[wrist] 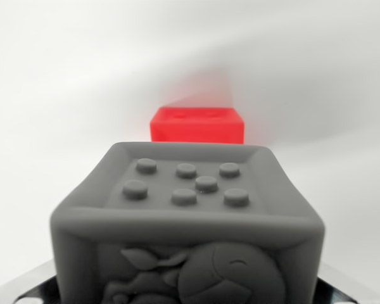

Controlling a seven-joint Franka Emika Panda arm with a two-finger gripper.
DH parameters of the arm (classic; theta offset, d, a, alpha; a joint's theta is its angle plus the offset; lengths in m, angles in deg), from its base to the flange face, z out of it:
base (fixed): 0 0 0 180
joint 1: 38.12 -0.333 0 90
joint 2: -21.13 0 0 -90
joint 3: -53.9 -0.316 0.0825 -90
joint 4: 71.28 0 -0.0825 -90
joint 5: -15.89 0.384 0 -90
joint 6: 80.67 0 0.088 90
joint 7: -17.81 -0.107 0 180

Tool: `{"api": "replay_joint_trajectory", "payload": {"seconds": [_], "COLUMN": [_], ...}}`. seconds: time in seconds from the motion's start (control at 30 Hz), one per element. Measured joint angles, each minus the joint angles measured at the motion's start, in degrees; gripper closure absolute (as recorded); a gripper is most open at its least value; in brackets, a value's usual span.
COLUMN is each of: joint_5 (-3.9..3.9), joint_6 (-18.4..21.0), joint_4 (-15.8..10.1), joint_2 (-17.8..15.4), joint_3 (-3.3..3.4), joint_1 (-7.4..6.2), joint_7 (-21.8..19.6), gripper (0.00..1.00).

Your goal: Destack cube

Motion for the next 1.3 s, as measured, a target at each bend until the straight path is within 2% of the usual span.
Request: {"api": "replay_joint_trajectory", "payload": {"seconds": [0.63, 1.3], "joint_5": [0.81, 1.63], "joint_6": [-0.21, -0.69], "joint_4": [-2.73, -5.37], "joint_2": [-1.91, -4.04], "joint_3": [0.61, 1.6], "joint_1": [2.88, 6.1], "joint_7": [2.73, 6.01], "gripper": [1.0, 1.0]}}
